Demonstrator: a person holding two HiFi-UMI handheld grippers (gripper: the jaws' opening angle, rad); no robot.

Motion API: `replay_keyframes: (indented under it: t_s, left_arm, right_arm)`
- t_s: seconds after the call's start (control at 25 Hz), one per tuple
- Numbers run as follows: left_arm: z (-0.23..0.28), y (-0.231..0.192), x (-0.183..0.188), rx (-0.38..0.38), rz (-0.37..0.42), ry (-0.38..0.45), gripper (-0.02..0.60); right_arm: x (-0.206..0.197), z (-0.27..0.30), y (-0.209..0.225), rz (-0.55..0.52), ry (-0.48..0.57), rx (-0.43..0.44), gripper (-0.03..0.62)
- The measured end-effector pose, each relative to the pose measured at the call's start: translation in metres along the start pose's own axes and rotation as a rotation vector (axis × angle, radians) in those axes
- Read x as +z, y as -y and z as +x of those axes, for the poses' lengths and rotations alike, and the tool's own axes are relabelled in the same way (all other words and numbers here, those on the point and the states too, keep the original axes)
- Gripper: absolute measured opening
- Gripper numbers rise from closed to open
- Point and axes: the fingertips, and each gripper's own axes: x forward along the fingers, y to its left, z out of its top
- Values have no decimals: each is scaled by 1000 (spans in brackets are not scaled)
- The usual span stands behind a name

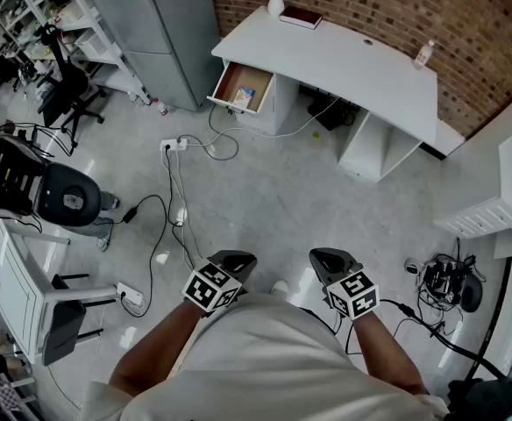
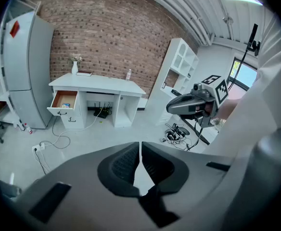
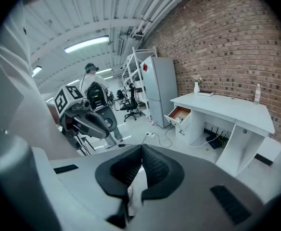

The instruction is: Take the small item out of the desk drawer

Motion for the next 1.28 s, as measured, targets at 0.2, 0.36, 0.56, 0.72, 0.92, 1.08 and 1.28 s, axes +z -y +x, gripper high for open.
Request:
replay_keyframes:
  t_s: [0.2,0.36,0.56,0.72,0.92,1.08,1.28]
  left_arm:
    - [1,7,16,19,24,19,32]
    - [7,6,26,37,29,29,32]
    - [14,-16,28,25,-3,29,34]
    - [24,-57,34,-8,-23,32,34]
    - [22,-131,66,-43,-31,71,35]
    - [10,-200,86,-62,-36,81,37]
    - [-2,-278,93,-75,-23,62,37]
  right_arm:
    - [-9,-10,8,27,8,-5,29]
    - [-13,-7,16,39,5,-2,31]
    - [-9,16,22,47,-12,6,31]
    - [4,49,31,50,-27,-21,32]
    - [43,106,42,85,-52,-47,68]
    - [94,159,44,56,-68,-71,79]
    - [151,225,48,58,-48,-99,41]
